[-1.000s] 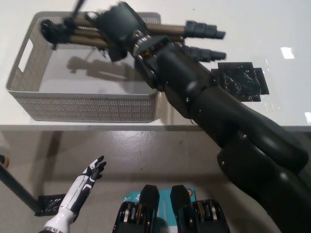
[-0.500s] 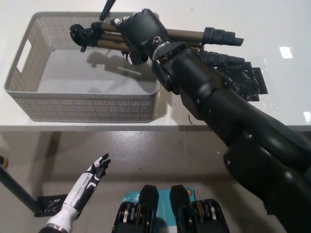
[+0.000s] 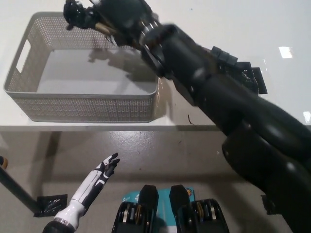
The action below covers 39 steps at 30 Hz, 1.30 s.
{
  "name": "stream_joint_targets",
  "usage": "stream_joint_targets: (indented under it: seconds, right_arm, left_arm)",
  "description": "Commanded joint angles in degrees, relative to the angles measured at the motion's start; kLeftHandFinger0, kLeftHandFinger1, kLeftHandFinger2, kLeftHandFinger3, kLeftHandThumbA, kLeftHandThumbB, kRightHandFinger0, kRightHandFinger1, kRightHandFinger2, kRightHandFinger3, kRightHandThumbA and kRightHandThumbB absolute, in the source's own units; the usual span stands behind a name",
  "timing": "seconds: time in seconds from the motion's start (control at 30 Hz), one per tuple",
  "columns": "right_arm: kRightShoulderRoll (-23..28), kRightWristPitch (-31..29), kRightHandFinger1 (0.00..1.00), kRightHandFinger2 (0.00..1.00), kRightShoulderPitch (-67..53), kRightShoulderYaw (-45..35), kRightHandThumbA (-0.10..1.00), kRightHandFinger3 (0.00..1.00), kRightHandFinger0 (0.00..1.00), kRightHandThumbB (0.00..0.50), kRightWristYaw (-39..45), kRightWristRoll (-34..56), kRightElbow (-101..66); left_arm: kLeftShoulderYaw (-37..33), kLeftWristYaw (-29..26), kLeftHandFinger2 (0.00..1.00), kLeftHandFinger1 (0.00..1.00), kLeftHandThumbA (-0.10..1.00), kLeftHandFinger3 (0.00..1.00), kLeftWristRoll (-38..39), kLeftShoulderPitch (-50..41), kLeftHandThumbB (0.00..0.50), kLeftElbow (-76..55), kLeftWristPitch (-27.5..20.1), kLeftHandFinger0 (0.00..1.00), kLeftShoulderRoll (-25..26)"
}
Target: The robot uses its right hand to pick the tripod on the desk and places it into a rectangular container on the left.
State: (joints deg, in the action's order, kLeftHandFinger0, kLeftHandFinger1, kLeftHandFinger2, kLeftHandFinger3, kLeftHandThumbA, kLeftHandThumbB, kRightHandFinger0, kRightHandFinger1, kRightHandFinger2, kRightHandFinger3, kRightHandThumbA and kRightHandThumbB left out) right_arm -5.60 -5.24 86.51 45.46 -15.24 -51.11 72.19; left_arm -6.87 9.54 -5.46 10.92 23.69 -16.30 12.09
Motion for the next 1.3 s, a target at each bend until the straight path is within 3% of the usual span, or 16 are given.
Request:
stream_joint_targets:
  seconds: [0.0, 0.07, 0.37, 0.57, 0.67, 0.83, 1.0, 1.2, 1.27]
  right_arm:
    - [-2.18, -2.64, 1.0, 1.0, 6.03, -0.34, 0.93, 1.0, 1.0, 0.5, -3.83, -0.62, -3.25]
    - [-2.0, -1.87, 1.0, 1.0, 5.47, -0.3, 1.0, 1.0, 1.0, 0.5, -2.62, -0.82, -5.11]
    - [2.89, -0.99, 1.0, 1.0, 1.59, -2.53, 0.93, 1.0, 1.0, 0.499, -0.01, 0.16, -9.05]
    - [5.74, -1.46, 1.0, 1.0, -0.38, -4.24, 0.97, 1.0, 1.0, 0.499, 0.87, 0.53, -12.31]
    - [8.29, -0.11, 1.0, 1.0, -0.74, -7.12, 0.98, 1.0, 1.0, 0.499, 5.39, 2.38, -18.04]
    - [16.52, 2.09, 1.0, 1.0, -4.92, -19.39, 1.0, 1.0, 1.0, 0.5, 11.71, 10.83, -37.13]
    - [26.47, 6.24, 1.0, 1.0, -17.22, -32.4, 1.0, 1.0, 1.0, 0.44, 19.08, 22.09, -64.13]
    - [32.96, 12.4, 1.0, 1.0, -33.51, -44.4, 1.0, 1.0, 1.0, 0.429, 21.26, 32.59, -89.04]
    - [33.56, 10.83, 1.0, 1.0, -41.09, -49.32, 1.0, 1.0, 1.0, 0.402, 17.96, 38.89, -96.33]
  left_arm:
    - [-0.66, 0.53, 1.0, 1.0, 1.0, 1.0, -0.68, 1.35, 0.5, -0.28, -0.93, 1.0, -0.11]
    - [-0.98, 0.74, 1.0, 1.0, 1.0, 1.0, -0.78, 1.27, 0.5, -0.4, -1.17, 1.0, -0.05]
    - [-2.43, 1.54, 1.0, 1.0, 1.0, 1.0, -1.79, 2.19, 0.5, -0.29, -0.97, 1.0, 0.41]
    - [-3.29, 1.41, 1.0, 1.0, 1.0, 1.0, -2.89, 2.16, 0.5, -0.47, -0.74, 1.0, 0.26]
    - [-3.48, 1.24, 1.0, 1.0, 1.0, 1.0, -3.31, 2.3, 0.5, -0.27, -0.49, 1.0, -0.13]
    - [-3.74, 0.96, 1.0, 1.0, 1.0, 1.0, -4.33, 2.63, 0.5, -0.22, -0.24, 1.0, 0.03]
    - [-3.08, 1.25, 1.0, 1.0, 1.0, 1.0, -3.63, 1.45, 0.5, -1.04, 0.36, 1.0, 0.58]
    - [-2.67, 1.3, 1.0, 1.0, 1.0, 1.0, -3.3, 0.74, 0.5, -1.39, 0.86, 1.0, 0.88]
    - [-2.53, 1.26, 1.0, 1.0, 1.0, 1.0, -3.1, 1.01, 0.5, -0.45, 0.43, 1.0, 0.88]
